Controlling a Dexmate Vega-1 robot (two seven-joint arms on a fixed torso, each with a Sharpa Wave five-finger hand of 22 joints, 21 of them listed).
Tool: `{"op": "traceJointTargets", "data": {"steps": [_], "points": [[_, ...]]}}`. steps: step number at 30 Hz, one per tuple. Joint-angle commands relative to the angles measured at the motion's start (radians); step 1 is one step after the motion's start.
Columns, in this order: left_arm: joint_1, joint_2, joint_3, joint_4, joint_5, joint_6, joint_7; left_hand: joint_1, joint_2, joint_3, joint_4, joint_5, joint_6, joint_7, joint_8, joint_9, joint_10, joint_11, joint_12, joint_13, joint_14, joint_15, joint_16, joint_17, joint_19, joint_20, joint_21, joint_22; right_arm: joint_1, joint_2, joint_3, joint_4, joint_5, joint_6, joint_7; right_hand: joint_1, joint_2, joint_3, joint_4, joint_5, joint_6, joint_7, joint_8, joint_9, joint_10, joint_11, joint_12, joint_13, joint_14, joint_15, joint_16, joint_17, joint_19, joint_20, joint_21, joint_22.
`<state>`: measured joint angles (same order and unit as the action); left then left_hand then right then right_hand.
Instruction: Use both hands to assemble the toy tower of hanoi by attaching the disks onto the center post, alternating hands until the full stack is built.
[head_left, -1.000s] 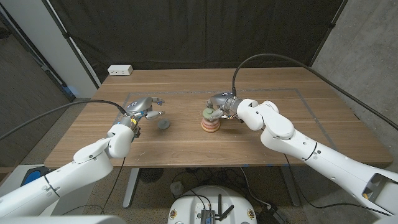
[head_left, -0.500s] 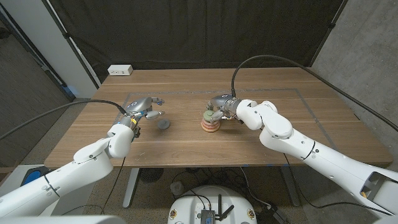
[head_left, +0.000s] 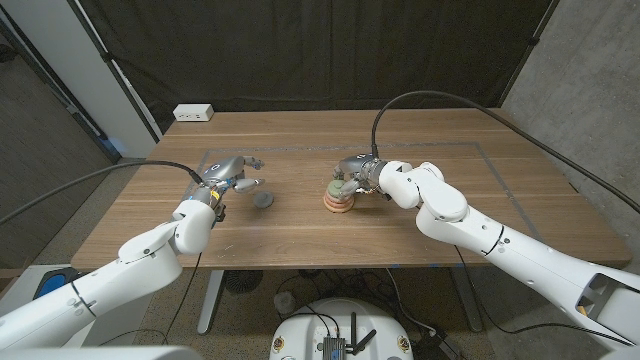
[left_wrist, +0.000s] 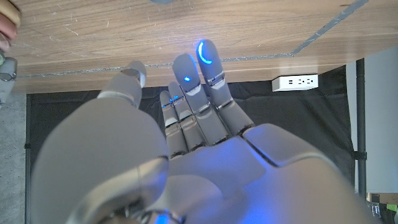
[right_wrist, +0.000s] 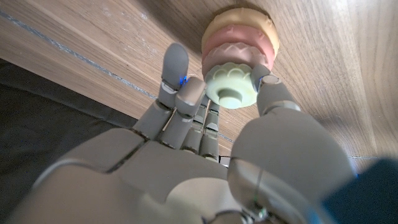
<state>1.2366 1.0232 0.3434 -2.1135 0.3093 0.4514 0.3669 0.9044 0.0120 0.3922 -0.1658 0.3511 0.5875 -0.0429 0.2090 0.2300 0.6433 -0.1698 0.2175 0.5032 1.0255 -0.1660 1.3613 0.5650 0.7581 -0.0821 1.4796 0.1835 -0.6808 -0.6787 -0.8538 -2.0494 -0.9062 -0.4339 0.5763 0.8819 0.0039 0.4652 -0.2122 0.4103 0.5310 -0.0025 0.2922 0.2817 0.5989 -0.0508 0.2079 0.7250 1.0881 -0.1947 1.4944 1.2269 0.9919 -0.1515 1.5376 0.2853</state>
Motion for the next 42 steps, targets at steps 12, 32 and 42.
{"op": "traceJointTargets", "data": {"steps": [12,32,42], "points": [[-0.003,-0.002,0.004,0.008,-0.004,-0.004,0.005,-0.001,-0.003,0.009,0.001,0.005,0.008,0.002,-0.004,0.005,0.01,0.001,-0.002,0.003,0.009,-0.054,0.007,0.003,0.01,-0.122,0.007,0.004,0.004,-0.008,-0.016,0.001,-0.014,-0.028,0.005,-0.028,0.01,0.06,0.053,0.006,0.015,-0.056,-0.013,0.008,0.005,-0.05,-0.027,-0.012,-0.02,-0.022,0.003,0.0,-0.009,-0.066,-0.006,-0.006],[0.0,-0.003,0.001,0.012,-0.008,-0.008,0.011,-0.002,-0.004,0.014,0.0,0.005,0.012,0.002,-0.003,0.005,0.013,-0.001,-0.002,0.003,0.012,-0.054,0.011,0.005,0.009,-0.122,0.008,0.004,0.028,-0.007,-0.032,-0.005,-0.068,-0.018,0.068,-0.108,-0.07,0.036,0.06,-0.02,-0.106,0.001,-0.051,0.036,-0.127,-0.009,-0.031,-0.039,-0.089,-0.022,-0.043,-0.013,-0.046,-0.065,-0.019,-0.018],[-0.001,-0.003,0.001,0.013,-0.007,-0.009,0.013,-0.002,-0.005,0.018,0.0,0.005,0.015,0.001,-0.003,0.006,0.016,-0.001,-0.002,0.003,0.011,-0.054,0.011,0.003,0.009,-0.122,0.01,0.004,0.027,0.001,-0.032,-0.008,-0.101,-0.018,0.096,-0.127,-0.095,0.033,0.058,-0.039,-0.171,0.018,-0.074,0.04,-0.183,0.014,-0.029,-0.05,-0.123,-0.022,-0.071,-0.02,-0.069,-0.065,-0.028,-0.024]]}}
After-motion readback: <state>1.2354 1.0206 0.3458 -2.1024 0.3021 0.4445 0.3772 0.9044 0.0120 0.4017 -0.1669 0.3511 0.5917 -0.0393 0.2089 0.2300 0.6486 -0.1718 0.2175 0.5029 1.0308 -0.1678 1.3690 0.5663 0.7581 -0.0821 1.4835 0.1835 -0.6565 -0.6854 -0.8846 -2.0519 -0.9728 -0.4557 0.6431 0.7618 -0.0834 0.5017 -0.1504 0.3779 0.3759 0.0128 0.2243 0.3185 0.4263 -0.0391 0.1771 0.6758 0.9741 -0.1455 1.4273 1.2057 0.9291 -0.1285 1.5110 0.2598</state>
